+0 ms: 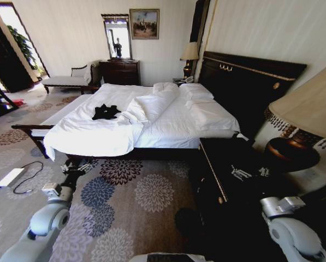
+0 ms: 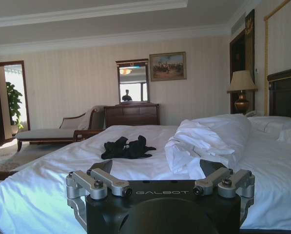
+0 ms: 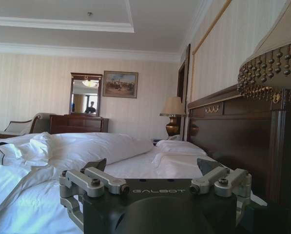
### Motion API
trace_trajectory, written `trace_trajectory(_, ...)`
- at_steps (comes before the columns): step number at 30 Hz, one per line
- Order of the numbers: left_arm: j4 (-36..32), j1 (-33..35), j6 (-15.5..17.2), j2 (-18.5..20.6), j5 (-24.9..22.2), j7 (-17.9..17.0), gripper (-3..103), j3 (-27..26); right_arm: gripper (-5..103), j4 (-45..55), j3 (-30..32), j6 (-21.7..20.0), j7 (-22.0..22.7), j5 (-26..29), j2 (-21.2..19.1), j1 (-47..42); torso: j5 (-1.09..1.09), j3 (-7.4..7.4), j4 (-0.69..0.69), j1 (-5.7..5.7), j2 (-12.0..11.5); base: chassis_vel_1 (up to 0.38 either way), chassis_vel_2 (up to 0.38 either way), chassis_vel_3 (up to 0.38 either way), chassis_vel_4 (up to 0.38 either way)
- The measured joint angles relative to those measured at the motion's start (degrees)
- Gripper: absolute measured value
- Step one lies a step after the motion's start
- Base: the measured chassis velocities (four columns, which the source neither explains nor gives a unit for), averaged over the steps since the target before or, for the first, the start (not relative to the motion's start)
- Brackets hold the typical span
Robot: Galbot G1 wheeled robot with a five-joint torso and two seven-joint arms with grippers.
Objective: Fold the clothes on the bed.
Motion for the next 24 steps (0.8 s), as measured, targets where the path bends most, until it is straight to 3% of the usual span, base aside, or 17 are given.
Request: trace_trajectory(24,0.60,-0.39,0.48,-0.25,-0.02,-0.70,100,1.29,100,-0.84,-1.04,0.27,-0.46,-1.12,0.92,-0.09,0.01,0.00,0.00,0.00,0.00,-0.031,0.022,0.026,-0.026)
